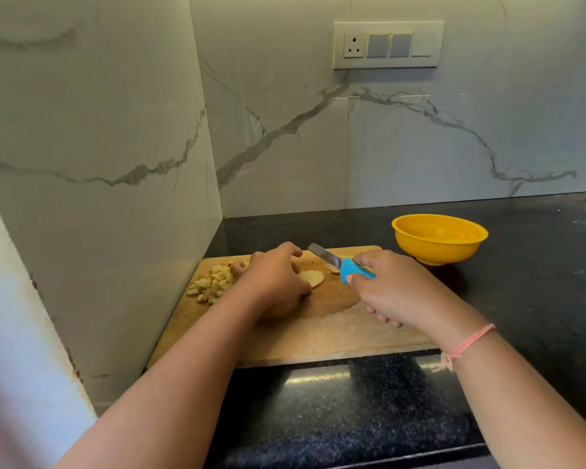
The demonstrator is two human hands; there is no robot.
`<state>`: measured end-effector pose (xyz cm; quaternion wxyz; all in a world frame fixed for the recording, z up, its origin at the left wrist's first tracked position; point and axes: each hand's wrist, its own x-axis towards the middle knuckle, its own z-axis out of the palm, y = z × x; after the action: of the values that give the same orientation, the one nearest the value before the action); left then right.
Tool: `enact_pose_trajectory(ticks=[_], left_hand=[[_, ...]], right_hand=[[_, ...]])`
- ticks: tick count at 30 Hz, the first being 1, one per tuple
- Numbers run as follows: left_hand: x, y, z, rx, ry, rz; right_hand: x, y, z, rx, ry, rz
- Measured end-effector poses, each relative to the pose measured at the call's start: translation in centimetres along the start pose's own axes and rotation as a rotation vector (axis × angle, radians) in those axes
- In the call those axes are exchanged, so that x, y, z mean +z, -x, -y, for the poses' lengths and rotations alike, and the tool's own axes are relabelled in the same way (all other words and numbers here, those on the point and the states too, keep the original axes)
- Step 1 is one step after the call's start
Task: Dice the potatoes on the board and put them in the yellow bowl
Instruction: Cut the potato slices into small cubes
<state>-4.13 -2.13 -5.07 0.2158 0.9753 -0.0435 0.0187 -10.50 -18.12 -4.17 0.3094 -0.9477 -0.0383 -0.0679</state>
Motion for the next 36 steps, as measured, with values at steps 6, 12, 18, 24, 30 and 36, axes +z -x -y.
enact_pose_trajectory(ticks=[6, 12, 18, 24, 30, 36], left_hand=[[-0.1, -0.3, 0.4, 0.007, 0.039, 0.012], [0.1, -0.5, 0.4, -0.003, 0.055, 0.003], [0.4, -0.7, 0.7, -0.019, 0.083, -0.026], [0.6, -0.4, 0.3, -0.050, 0.071, -0.076], [0.7, -0.4, 0.1, -0.051, 0.020, -0.097], [0.7, -0.4, 0.2, -0.049, 0.022, -0.089]], right_hand=[[-0.3, 2.1, 0.8, -0.063, 0.178, -0.024], [-0.1, 2.3, 1.0, -0.036, 0.236, -0.005], [0.4, 1.3, 2.1, -0.006, 0.320, 0.033], [-0.1, 0.9, 2.8, -0.030, 0.394, 0.066], [0.0, 2.8, 1.9, -0.056, 0.434, 0.063], [-1.0, 4.9, 1.2, -0.071, 0.414, 0.066]])
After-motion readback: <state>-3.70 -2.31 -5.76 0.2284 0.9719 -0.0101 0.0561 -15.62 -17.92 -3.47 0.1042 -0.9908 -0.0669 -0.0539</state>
